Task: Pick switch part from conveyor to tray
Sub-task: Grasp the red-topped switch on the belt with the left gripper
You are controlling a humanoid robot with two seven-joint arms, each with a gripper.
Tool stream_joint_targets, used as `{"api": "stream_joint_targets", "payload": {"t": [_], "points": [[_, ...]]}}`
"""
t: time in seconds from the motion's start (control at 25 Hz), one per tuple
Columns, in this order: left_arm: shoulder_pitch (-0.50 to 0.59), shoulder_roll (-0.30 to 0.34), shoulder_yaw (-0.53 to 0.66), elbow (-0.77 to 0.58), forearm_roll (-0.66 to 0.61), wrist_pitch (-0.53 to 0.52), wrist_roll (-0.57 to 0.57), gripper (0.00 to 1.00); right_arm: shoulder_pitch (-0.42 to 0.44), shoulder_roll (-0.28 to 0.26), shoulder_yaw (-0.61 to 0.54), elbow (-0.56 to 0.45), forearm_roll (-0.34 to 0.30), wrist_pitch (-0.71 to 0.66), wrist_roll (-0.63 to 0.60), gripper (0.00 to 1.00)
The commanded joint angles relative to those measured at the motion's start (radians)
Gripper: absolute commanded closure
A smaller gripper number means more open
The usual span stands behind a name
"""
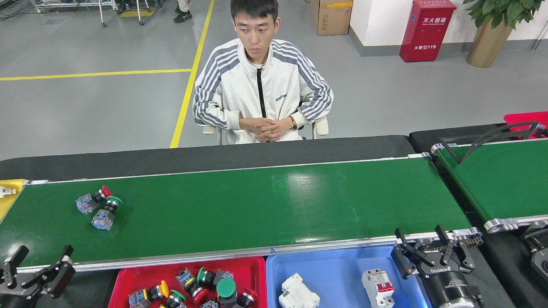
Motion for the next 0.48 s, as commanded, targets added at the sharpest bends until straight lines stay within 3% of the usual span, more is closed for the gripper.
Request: {"api": "stream_joint_targets", "payload": {"t": [0.0, 0.24, 0.44], "points": [[-0.049, 0.042, -0.013, 0.064, -0.001, -0.001, 0.005, 0.00, -0.012, -0.004, -0.001, -0.009, 0.002, 0.000, -0.005, 0.00], [-0.203, 0.076, -0.068, 0.288, -0.007, 0.012, 0.016, 0.00, -0.021, -0.002, -0.001, -0.008, 0.002, 0.000, 0.006, 0.00], [-0.269, 0.099, -0.104, 0.403, -0.009, 0.025, 0.063, 0.00, -0.052, 0.002, 0.020, -0.008, 0.001, 0.000, 0.006, 0.00]]}}
